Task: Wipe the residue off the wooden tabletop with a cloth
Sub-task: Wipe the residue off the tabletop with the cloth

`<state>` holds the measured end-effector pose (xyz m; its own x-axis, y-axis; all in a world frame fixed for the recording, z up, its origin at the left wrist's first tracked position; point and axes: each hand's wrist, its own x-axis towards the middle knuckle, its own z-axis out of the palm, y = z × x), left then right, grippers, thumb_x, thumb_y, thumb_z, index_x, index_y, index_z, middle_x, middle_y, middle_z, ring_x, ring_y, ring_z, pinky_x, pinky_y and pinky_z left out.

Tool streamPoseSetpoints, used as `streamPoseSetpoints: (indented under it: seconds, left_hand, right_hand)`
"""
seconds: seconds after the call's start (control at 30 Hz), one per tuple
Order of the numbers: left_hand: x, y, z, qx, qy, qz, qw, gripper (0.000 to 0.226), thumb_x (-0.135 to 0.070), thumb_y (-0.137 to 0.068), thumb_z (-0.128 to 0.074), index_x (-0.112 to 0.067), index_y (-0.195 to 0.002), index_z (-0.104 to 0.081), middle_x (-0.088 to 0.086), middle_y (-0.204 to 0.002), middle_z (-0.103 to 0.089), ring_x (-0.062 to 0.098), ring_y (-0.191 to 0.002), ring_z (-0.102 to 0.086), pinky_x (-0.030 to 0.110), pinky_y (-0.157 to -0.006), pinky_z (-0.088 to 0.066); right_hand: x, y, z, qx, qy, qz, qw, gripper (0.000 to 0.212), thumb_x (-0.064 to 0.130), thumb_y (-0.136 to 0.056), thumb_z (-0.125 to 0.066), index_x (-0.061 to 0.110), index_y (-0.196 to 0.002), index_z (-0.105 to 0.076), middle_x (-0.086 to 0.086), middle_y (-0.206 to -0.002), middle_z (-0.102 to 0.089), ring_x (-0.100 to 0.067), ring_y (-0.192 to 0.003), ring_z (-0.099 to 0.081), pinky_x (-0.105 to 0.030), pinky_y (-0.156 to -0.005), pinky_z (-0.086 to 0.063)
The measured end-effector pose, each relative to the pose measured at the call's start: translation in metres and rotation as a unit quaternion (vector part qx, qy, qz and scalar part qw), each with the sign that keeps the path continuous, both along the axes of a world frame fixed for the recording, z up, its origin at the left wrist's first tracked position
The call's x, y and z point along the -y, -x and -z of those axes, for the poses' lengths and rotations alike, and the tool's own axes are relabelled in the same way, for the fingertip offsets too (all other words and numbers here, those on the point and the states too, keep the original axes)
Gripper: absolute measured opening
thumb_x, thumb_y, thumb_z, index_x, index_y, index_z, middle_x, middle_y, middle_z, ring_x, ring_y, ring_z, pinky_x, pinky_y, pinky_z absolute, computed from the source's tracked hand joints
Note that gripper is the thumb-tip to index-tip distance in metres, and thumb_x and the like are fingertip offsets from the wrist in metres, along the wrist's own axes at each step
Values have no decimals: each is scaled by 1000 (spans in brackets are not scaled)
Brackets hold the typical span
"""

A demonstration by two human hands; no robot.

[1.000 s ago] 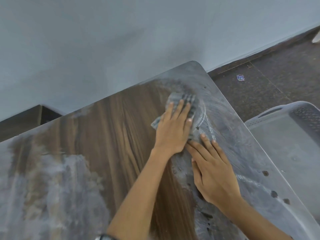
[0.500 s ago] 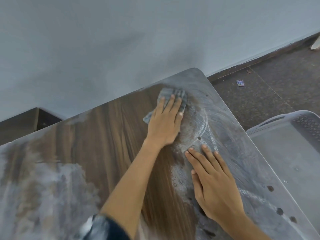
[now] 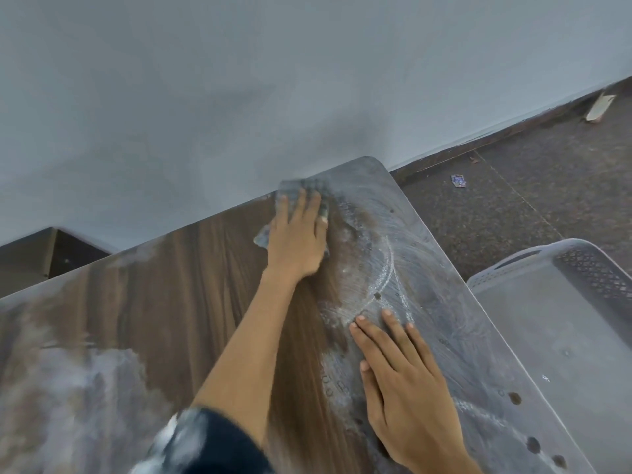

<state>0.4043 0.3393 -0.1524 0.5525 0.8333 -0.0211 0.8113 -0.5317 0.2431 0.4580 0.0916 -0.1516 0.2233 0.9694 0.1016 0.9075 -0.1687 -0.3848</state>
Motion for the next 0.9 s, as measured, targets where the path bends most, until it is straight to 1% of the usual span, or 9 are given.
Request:
streamPoseSetpoints:
  seconds: [0.07,0.13,0.23,0.37,0.43,0.53,0.73,0.83,0.9]
  left_hand:
    - [46,23,-7,9,-1,75,997,56,-47,-96,-5,-26,-148,-8,-8,-154,2,19,-143,12,39,-117,3]
    - [78,51,-18,14,4,85,996,56,-49,-95,-4,-29,-147,-7,-12,-153,2,16,-142,14,32,-114,3]
    - [36,63,-9,-7,-18,10,1000,54,-46,-98,-7,-27,-148,-6,-10,-151,7,19,-142,14,38,-116,4]
    - [-53,38,14,-65,-11,-66,996,58,-37,-96,-7,-16,-149,-3,4,-157,0,25,-144,7,48,-117,2]
    - [-63,18,18,-90,-32,-45,994,55,-30,-97,-10,-12,-149,1,8,-157,3,29,-144,7,51,-115,4]
    - [-51,-13,9,-74,-22,-15,997,56,-35,-97,-5,-16,-149,1,6,-156,6,27,-143,8,50,-116,5]
    - [42,-34,-13,-33,19,117,992,52,-41,-100,-8,-24,-148,1,-4,-155,7,22,-142,17,41,-116,7]
    - [59,-17,-17,-14,23,113,993,52,-40,-101,-13,-24,-149,-3,-5,-156,4,21,-142,15,37,-115,4]
    - [35,-13,-11,-20,-4,82,996,54,-42,-100,-8,-21,-149,-2,-4,-155,5,24,-142,15,40,-116,6]
  right_hand:
    - [-1,-1,1,-3,-9,4,1000,51,31,-99,-16,19,-133,-52,10,-137,-50,-19,-136,-36,-41,-107,-28]
    - [-3,0,2,-5,-19,7,1000,51,30,-99,-16,19,-131,-54,9,-136,-52,-19,-135,-36,-40,-107,-28]
    - [-3,0,4,-1,-29,6,1000,51,30,-99,-17,19,-131,-54,9,-135,-52,-19,-134,-37,-40,-107,-28]
    - [-2,0,4,4,-31,10,999,51,31,-99,-17,20,-130,-55,10,-134,-53,-19,-133,-39,-41,-106,-29]
    - [-2,1,5,7,-32,11,999,51,31,-99,-16,20,-130,-55,10,-134,-53,-19,-133,-39,-41,-105,-30]
    - [-1,2,4,8,-33,12,999,51,31,-99,-16,20,-130,-55,10,-134,-53,-18,-133,-39,-41,-105,-30]
    - [-3,1,4,17,-40,9,999,51,31,-98,-17,19,-130,-55,9,-133,-54,-18,-134,-38,-41,-105,-30]
    - [-4,0,6,23,-46,9,999,52,32,-98,-15,19,-130,-55,9,-133,-54,-18,-134,-38,-41,-105,-30]
    - [-4,0,7,19,-54,13,998,53,32,-99,-15,19,-128,-57,10,-132,-54,-17,-133,-38,-41,-105,-30]
